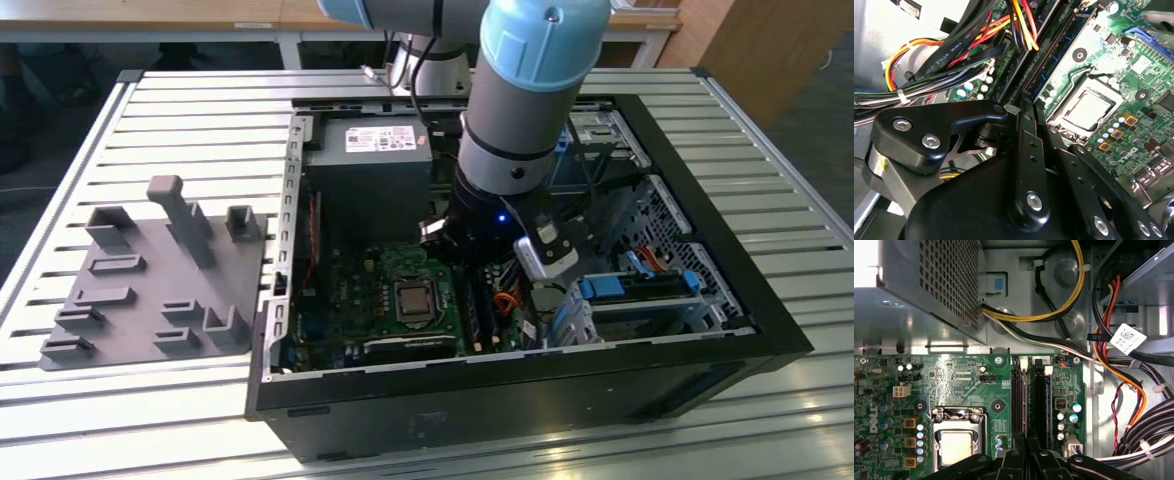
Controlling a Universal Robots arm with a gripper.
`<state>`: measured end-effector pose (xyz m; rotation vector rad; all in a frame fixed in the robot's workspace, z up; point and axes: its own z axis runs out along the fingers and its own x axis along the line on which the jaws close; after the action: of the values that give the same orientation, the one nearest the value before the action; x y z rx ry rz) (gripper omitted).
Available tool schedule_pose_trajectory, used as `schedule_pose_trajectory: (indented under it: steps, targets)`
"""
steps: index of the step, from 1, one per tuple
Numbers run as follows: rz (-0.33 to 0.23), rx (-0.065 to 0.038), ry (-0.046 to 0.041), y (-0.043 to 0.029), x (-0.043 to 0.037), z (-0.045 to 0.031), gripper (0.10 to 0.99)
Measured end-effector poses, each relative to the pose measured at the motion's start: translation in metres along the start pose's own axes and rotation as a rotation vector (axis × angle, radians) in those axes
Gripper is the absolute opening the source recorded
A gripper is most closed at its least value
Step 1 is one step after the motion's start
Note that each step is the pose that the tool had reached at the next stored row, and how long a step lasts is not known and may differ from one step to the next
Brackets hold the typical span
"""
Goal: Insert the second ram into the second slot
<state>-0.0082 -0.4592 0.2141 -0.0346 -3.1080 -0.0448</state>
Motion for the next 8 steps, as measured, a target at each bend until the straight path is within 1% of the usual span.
schedule_pose_trajectory:
  steps: [3, 8]
  targets:
    - [0.0, 0.0, 0.0, -0.0001, -0.0001, 0.0004, 0.137]
    - [0.0, 0.0, 0.0, -0.0001, -0.0002, 0.0034, 0.137]
